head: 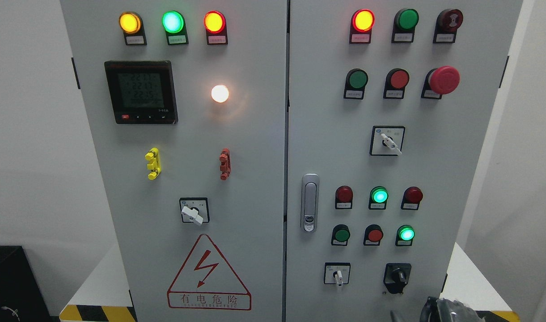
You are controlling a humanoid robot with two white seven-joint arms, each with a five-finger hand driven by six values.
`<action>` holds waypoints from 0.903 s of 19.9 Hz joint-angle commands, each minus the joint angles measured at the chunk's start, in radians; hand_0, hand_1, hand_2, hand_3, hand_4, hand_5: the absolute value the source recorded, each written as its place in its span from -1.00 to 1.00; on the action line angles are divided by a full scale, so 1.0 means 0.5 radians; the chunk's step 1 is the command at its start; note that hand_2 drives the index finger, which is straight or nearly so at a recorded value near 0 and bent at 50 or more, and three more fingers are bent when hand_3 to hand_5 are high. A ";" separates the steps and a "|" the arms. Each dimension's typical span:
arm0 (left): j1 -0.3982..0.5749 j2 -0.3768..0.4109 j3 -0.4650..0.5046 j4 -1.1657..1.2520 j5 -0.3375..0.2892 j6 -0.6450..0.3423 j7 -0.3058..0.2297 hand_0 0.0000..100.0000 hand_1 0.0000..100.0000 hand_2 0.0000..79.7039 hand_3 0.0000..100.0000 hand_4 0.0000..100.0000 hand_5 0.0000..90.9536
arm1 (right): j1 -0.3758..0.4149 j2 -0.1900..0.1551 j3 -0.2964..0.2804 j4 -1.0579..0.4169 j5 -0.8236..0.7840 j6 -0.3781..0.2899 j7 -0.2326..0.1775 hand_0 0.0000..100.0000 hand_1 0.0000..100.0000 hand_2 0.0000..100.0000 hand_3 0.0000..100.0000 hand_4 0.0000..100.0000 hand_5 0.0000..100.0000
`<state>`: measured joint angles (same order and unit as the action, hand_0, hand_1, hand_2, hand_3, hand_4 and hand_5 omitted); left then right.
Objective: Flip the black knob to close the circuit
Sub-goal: 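Reach the right hand up to the black rotary knob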
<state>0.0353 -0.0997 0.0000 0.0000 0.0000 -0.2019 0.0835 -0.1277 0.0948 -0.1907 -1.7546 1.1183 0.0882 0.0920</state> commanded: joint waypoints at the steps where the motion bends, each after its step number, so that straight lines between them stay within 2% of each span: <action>1: 0.000 0.000 -0.043 0.043 -0.043 -0.001 0.002 -1.00 -1.00 -1.00 -1.00 -1.00 -1.00 | -0.131 0.062 0.038 0.110 0.119 0.023 0.000 -1.00 -0.50 0.52 0.86 0.48 0.47; 18: 0.000 0.000 -0.040 0.043 -0.043 0.002 0.002 -1.00 -1.00 -1.00 -1.00 -1.00 -1.00 | -0.217 0.053 0.004 0.211 0.172 0.060 -0.006 -1.00 -0.50 0.52 0.86 0.47 0.48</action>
<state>0.0353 -0.0997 0.0000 0.0000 0.0000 -0.2016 0.0835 -0.2235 0.1184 -0.1850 -1.6784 1.1981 0.1150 0.0925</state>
